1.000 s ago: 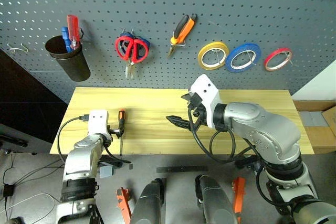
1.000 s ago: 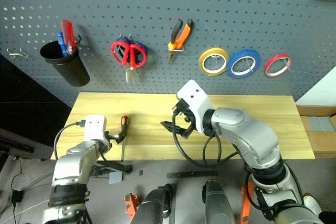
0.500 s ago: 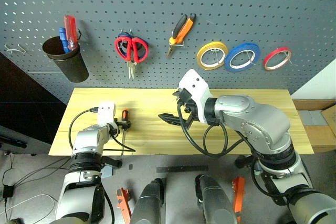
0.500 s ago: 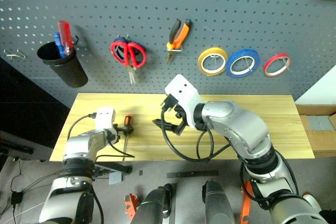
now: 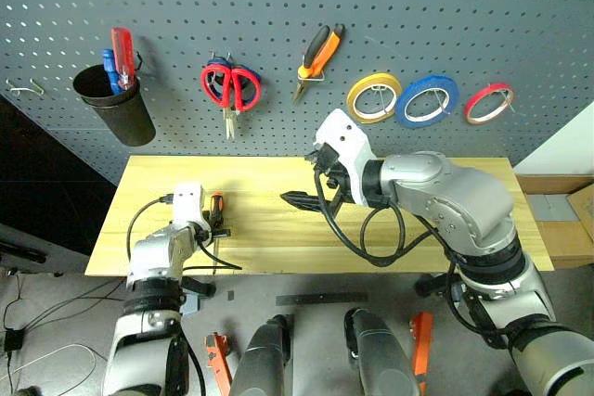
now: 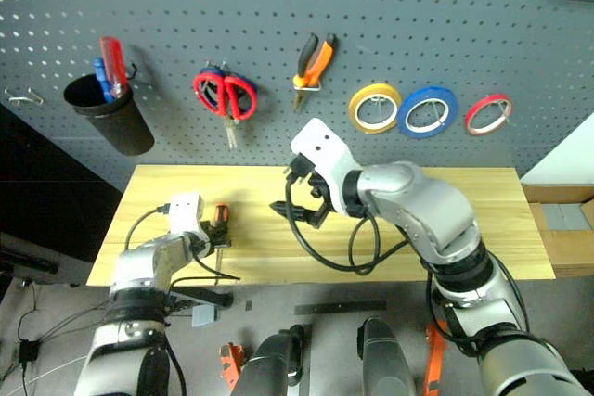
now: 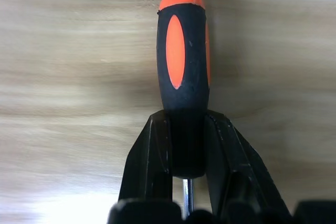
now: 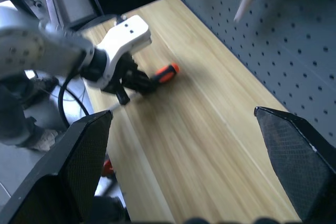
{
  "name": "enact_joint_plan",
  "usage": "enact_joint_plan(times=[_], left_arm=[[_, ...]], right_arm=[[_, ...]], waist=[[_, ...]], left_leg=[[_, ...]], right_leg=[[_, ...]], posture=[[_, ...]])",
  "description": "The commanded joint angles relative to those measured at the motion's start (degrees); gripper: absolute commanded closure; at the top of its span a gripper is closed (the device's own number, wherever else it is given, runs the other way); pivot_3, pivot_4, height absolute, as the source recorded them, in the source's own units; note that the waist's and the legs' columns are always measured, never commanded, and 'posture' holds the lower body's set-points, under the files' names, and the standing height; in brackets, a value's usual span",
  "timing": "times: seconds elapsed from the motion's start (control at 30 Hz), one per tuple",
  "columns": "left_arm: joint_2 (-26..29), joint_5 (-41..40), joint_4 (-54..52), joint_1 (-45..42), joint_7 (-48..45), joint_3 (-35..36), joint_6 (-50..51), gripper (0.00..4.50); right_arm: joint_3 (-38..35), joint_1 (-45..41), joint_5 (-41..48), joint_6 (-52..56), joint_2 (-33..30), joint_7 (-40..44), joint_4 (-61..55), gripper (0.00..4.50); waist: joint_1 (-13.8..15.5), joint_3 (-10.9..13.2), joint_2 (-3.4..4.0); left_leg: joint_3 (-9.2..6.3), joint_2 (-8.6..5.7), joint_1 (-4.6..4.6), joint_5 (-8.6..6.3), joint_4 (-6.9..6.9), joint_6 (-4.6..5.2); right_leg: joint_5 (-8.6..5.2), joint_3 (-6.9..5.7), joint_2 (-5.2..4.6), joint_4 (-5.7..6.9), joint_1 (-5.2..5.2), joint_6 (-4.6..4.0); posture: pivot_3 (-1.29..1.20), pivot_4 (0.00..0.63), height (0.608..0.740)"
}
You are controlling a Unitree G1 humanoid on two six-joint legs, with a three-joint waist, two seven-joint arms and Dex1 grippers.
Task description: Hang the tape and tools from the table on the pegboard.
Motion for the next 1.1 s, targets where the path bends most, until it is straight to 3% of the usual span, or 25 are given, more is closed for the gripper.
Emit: enact_joint_plan(times=[0.03, 0.23, 0.57, 0.8, 1.1], left_arm=[[0.84, -2.22, -12.90, 3.73, 1.32, 5.02, -4.25, 4.00], [0.39, -3.08, -32.45, 12.81, 4.12, 7.71, -3.98, 4.00], [7.02, 4.86, -47.56, 11.71, 7.16, 7.01, -15.23, 4.00], [11.55, 4.66, -42.03, -3.52, 7.29, 7.37, -16.74, 4.00], [17.24, 2.55, -17.84, -23.77, 5.29, 9.28, -25.64, 4.00]], right_arm=[[-1.87, -1.31, 1.31, -4.01, -0.45, 1.86, -4.10, 0.00], [-1.73, 0.29, -0.82, -19.78, -1.39, 5.08, -8.01, 0.00], [-5.55, -4.32, 1.10, -29.29, 1.96, 8.49, -0.01, 0.00], [-5.48, -10.52, -2.44, -35.79, 3.69, 8.42, 9.40, 0.00], [-5.39, -14.72, -6.95, -40.97, 7.05, 6.78, 17.59, 0.00]], waist=[[0.13, 0.00, -0.01], [0.34, -0.01, -0.03], [2.18, -0.56, -0.23], [3.56, -1.13, -0.39], [3.38, -1.54, -0.62]], left_leg=[[0.00, 0.00, 0.00, -0.01, -0.04, -0.01], [0.07, -0.06, -0.01, -0.02, -0.10, 0.01], [-0.05, -0.01, 0.02, 0.02, -0.06, -0.04], [-0.08, -0.02, 0.01, 0.04, -0.05, -0.06], [0.05, -0.04, 0.00, 0.16, -0.08, -0.28]], right_leg=[[0.01, 0.01, -0.05, -0.01, -0.02, -0.02], [0.01, 0.06, -0.01, -0.08, -0.02, -0.01], [0.02, -0.01, 0.13, -0.08, 0.04, -0.04], [0.04, -0.07, 0.19, -0.08, 0.06, -0.07], [0.10, -0.07, 0.21, -0.03, -0.02, -0.08]], posture=[[-0.18, 0.260, 0.740], [-0.10, 0.247, 0.740], [0.00, 0.194, 0.740], [0.00, 0.169, 0.740], [-0.03, 0.149, 0.740]])
